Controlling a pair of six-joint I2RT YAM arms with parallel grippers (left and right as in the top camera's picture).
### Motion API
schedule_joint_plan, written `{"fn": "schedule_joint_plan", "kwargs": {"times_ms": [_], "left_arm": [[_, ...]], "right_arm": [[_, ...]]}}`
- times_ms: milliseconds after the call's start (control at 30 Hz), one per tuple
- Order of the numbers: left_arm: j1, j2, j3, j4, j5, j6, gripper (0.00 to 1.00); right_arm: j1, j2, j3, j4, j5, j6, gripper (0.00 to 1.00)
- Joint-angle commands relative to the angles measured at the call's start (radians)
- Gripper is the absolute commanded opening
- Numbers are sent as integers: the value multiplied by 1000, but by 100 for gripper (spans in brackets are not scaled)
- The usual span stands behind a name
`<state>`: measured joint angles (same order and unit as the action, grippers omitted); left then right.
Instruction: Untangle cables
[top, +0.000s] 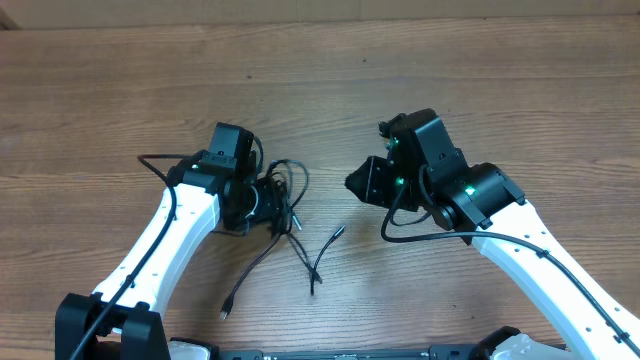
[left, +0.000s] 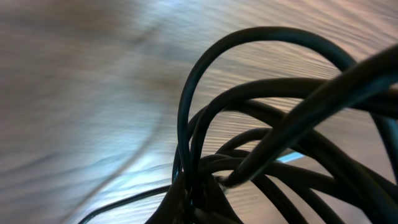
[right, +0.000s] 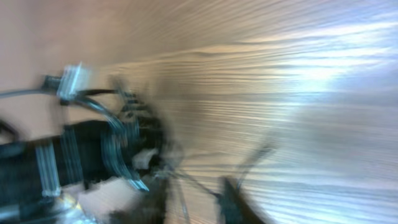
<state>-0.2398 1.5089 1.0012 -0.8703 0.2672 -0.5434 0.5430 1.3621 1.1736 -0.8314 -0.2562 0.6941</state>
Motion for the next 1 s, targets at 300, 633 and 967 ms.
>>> {"fn": "schedule_joint_plan", "kwargs": {"times_ms": [300,633,967], "left_arm": [[4,6,-8,-54,-147,-164,100],[3,8,-18,-134,-6,-671,95],[-72,8,-18,-6,-85,-721,66]], "right_arm": [[0,7,24,-53,150,19,75],[0,74,24,-81,150,19,79],[0,126,24,-118,147,18,79]]}}
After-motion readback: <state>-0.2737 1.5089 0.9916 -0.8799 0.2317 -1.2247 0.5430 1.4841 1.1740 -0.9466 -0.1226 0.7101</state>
